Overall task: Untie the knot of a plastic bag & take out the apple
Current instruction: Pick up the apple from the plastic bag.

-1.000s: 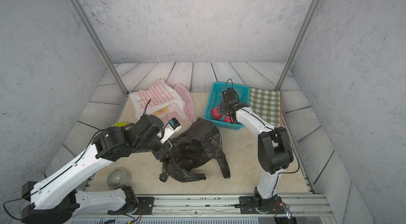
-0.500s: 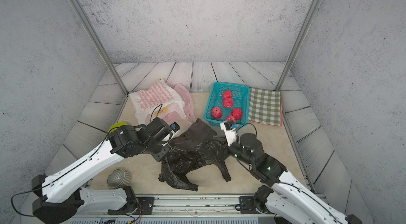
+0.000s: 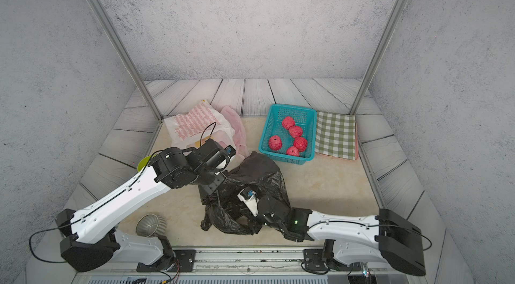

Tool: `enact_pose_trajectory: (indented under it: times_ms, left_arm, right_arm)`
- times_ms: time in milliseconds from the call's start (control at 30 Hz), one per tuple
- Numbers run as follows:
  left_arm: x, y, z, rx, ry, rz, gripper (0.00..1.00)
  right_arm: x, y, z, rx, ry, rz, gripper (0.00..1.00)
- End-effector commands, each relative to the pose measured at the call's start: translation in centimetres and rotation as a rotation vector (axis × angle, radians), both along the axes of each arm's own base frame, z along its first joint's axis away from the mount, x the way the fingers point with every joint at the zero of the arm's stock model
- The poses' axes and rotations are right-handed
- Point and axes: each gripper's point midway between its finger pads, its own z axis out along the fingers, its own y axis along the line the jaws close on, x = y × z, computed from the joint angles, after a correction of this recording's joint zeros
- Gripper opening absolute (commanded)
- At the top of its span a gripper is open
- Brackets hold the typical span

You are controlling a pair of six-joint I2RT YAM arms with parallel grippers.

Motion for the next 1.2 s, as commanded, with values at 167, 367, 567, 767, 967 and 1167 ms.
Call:
enact_pose_trajectory:
  times_ms: [167,367,567,767,967,1167]
  left_arm:
    - [0.5,0.5,2.8,0.001,-0.035,0.005,0.0]
    - [-1.9,1.5,3.4,-0.053,0.018,-0.011,0.0]
    - [-2.7,3.8,2.3,-0.004,0.025,0.037,0.0]
    - [-2.9,4.9,1.5,0.019,0.019,0.066,0.0]
    - [-3.4,6.1,0.6,0.034,0.016,0.099,0.0]
    - [-2.7,9.7,1.2,0.106,-0.054,0.222,0.0]
  right_arm:
    - [2.1,6.3,0.6,0.081,-0.074,-0.037,0.0]
    - [5.1,10.3,-0.5,-0.006,-0.15,-0.092,0.18]
    - [7.1,13.7,-1.9,0.005,-0.075,-0.076,0.39]
    - [8.1,14.9,-2.6,-0.018,-0.067,-0.089,0.62]
    - [8.7,15.9,-4.4,-0.078,-0.055,-0.089,0.83]
    - [8.0,13.2,-3.0,-0.042,-0.059,-0.109,0.79]
